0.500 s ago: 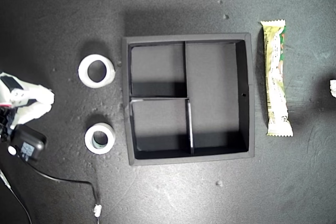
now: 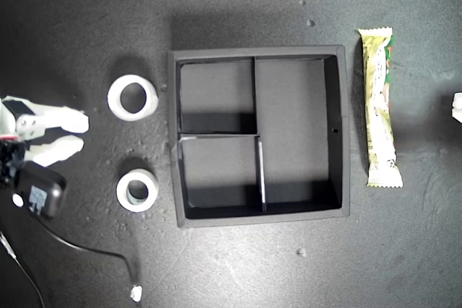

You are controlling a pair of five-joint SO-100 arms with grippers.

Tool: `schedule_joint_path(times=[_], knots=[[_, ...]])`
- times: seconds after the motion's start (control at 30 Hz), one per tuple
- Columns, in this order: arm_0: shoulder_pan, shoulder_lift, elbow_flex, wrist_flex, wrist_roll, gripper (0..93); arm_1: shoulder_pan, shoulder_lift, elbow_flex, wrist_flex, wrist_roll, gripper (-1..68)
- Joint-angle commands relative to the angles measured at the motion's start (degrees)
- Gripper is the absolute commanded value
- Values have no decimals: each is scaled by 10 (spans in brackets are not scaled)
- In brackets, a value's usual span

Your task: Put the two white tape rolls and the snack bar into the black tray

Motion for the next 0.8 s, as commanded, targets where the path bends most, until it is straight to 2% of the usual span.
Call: schedule_joint_path(times=[0.0,0.1,0.23,0.33,0.4,0.57,0.77], knots=[[14,28,-25,-33,32,1,2,3,7,-28,-16,-3],[41,27,-68,-86,69,1,-11,3,7,-107,-68,-3],[62,26,-91,-162,131,1,-78,3,7,-241,-150,-3],[65,26,-104,-202,180,18,-126,3,7,-335,-206,-3],[59,26,-107,-207,190,48,-145,3,7,-381,-234,-3],[25,-16,-92,-205,171,109,-137,3,7,-417,-200,-3],[-25,-146,-139,-217,169,133,-128,3,7,-469,-154,-3]])
